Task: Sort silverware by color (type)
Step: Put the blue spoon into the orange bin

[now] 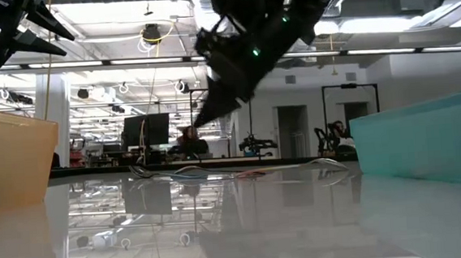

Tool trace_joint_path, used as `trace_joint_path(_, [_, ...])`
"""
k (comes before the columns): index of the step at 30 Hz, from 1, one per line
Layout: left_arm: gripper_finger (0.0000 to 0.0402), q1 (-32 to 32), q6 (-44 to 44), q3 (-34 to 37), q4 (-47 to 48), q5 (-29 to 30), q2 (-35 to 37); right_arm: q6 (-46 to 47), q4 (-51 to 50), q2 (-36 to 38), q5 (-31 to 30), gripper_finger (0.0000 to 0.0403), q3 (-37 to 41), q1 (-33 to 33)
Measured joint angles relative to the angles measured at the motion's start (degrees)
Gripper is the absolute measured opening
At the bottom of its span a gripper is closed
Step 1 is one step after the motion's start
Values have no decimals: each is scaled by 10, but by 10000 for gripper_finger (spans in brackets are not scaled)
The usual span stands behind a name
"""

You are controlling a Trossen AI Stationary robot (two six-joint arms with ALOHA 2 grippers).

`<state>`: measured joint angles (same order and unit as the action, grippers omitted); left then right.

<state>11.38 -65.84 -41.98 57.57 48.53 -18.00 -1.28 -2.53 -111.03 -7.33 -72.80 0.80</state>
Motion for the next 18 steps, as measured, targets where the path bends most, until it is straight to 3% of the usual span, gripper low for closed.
trace_joint_path(7, [151, 0, 6, 0, 0, 15, 0, 74, 97, 1, 0, 93, -3, 5])
trace_joint_path(13, [151, 0, 6, 0, 0, 18, 0, 84, 113, 1, -1, 95, -3, 6])
trace_joint_path(18, [151, 0, 6, 0, 0, 18, 0, 84, 113, 1, -1, 126, -3, 13])
